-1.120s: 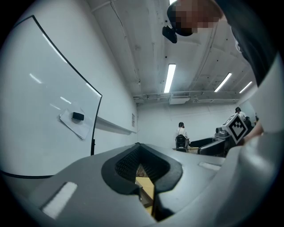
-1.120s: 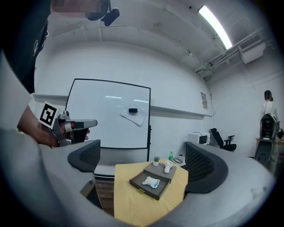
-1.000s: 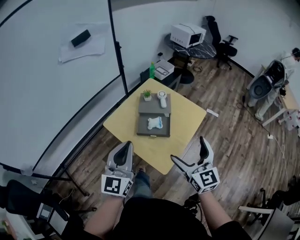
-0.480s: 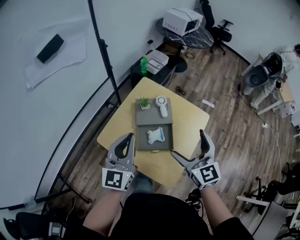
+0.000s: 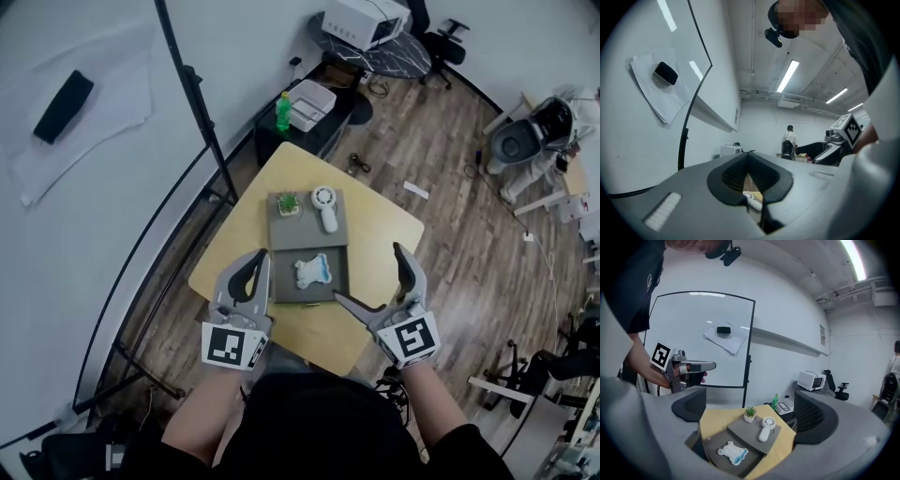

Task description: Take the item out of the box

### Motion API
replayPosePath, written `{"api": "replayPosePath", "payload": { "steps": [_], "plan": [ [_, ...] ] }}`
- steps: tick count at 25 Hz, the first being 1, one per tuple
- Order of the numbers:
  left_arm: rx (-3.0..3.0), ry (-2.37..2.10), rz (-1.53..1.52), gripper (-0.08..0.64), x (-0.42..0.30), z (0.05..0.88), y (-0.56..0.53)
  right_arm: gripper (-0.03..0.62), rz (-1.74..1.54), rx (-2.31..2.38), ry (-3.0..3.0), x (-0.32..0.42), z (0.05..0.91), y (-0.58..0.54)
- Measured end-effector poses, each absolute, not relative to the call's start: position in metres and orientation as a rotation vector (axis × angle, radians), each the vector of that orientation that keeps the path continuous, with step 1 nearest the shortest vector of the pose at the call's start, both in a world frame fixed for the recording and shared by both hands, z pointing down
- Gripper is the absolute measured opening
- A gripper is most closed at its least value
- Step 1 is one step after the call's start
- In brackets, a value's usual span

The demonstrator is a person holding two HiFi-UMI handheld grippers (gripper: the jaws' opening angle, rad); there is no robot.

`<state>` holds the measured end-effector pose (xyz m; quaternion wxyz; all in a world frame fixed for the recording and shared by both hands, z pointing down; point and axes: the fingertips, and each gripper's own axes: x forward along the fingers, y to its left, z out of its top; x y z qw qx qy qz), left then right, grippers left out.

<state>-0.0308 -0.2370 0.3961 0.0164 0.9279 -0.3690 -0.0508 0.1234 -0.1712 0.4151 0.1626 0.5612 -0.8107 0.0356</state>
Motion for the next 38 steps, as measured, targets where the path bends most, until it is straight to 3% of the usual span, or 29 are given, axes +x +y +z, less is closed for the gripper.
{"api": "replayPosePath", "payload": {
  "steps": [11, 22, 38],
  "plan": [
    [2.82, -1.244, -0.097, 0.0, -0.018, 0.414, -0.241, 0.591, 0.085, 1.15, -2.292, 0.108, 0.474, -0.198],
    [2.723, -1.321, -0.031, 0.0, -0.033, 0.447, -0.241, 0.584, 0.032, 0.517, -2.067, 0.076, 0.591, -0.203],
    [2.642, -1.29, 0.052, 0.0, -0.04, 0.489, -0.231, 0.522, 0.099, 0.088, -1.757, 0.08, 0.736, -0.179]
  ]
}}
